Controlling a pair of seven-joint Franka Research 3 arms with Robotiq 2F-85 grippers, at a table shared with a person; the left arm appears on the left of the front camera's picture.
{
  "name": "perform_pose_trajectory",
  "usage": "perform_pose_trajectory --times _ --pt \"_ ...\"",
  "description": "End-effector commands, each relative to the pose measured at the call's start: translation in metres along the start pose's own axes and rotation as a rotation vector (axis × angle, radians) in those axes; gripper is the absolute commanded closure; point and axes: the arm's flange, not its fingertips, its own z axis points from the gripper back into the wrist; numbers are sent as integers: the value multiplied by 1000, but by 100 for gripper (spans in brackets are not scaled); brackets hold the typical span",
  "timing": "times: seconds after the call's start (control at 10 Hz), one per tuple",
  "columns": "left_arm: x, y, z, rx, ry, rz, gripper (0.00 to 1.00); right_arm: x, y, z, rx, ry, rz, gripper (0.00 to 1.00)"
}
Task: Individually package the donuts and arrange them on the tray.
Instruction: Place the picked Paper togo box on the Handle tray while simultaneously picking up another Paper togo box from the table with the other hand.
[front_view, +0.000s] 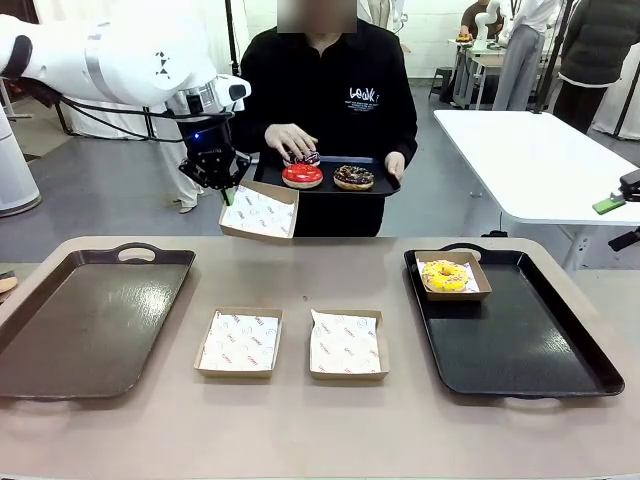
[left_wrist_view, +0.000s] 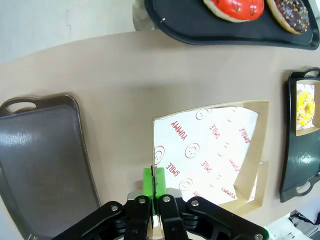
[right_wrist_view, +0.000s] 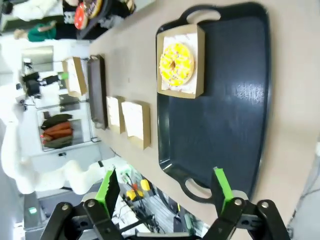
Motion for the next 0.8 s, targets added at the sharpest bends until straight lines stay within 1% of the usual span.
perform_pose_trajectory --times 0.0,0.1,0.4,0.7 --pt "3 -3 1 17 1 33 100 -22 -14 1 85 -63 28 5" --pt "0 0 0 0 0 0 100 -37 -27 3 119 -84 16 5" --pt "0 0 0 0 0 0 100 -72 -54 -3 195 -155 -37 5" --pt "0 0 0 0 0 0 100 -78 -65 -13 225 -183 -87 5"
